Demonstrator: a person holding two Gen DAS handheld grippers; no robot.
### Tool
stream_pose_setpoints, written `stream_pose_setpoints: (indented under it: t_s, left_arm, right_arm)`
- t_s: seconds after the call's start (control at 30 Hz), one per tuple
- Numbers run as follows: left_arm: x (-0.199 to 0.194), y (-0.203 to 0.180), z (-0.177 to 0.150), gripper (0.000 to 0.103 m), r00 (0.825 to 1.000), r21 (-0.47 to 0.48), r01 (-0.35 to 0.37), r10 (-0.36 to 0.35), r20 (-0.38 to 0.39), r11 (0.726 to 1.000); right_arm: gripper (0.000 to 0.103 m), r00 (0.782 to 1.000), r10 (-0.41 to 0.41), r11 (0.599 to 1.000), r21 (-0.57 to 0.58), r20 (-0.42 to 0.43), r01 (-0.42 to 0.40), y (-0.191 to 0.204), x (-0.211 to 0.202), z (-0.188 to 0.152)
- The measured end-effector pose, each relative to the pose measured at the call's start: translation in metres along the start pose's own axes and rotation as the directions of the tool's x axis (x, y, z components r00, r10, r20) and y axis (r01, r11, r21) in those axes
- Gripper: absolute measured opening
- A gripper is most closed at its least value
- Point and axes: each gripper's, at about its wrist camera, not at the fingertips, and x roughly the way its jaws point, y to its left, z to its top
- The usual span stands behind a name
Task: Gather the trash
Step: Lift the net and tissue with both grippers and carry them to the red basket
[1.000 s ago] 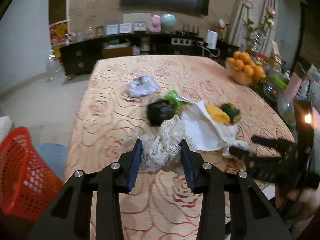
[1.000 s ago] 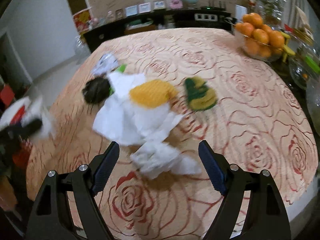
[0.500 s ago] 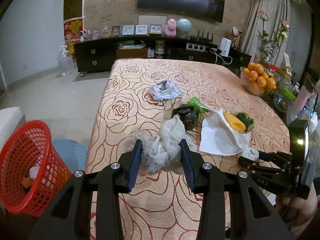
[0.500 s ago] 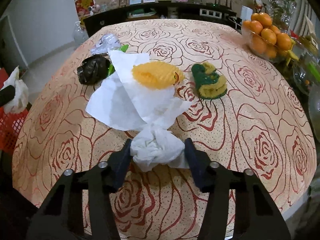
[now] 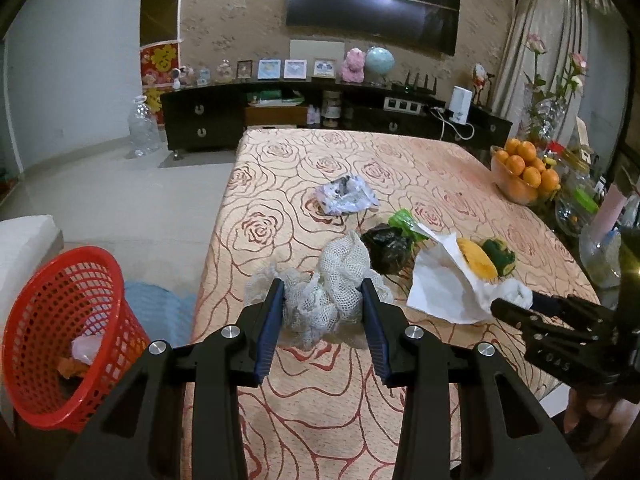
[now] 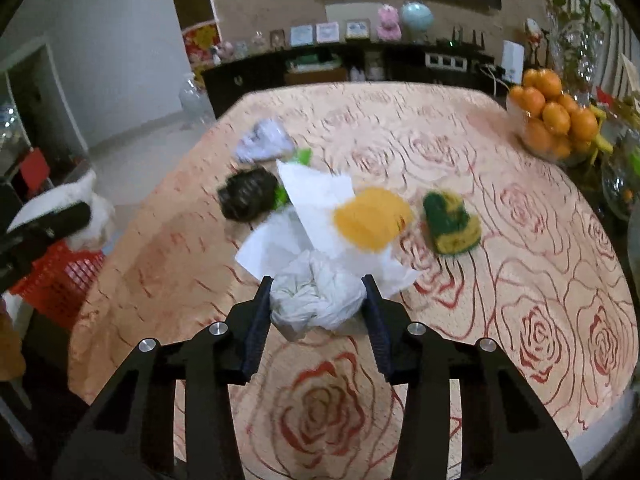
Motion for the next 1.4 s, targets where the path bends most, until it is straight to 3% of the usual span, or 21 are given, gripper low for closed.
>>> stream_pose_setpoints:
  t_s: [0.53,0.83,1.2,1.3,1.4]
  left_arm:
    - [-0.019,0.019,0.007,0.037,0.996,-0.015,-0.061,0.062,0.063,0.998]
    - [-0.039,0.036,0.026,0.037,0.985,-0.043,-0.124,0.128,0.114,0.991]
    - [-0.065,0.09,0.057,0.037,0.964,-0.056,-0.218,0.224,0.145,0.974]
    - [-0.064,0.108,0.057,0.037,0.954,-0.091,-0.249,0.26,0.147,0.964]
    - [-0.06,0.128,0.053,0.037,0.956,-0.153,-0.25,0.269,0.12,0.956]
  right_arm:
    - [0.043,0.996,0.011,1.0,0.01,0.09,-0.012,0.02,-0.012,0.038]
    - [0.043,0.989,0.07,0.997,-0.028,0.134,-0.067,0.049,-0.021,0.071]
    - [0.043,0.979,0.136,0.986,-0.117,0.149,-0.119,0.093,-0.019,0.12]
    - [0.043,0.975,0.152,0.982,-0.14,0.163,-0.13,0.105,-0.015,0.134]
    - [0.043,0.969,0.175,0.977,-0.151,0.177,-0.149,0.112,-0.01,0.14]
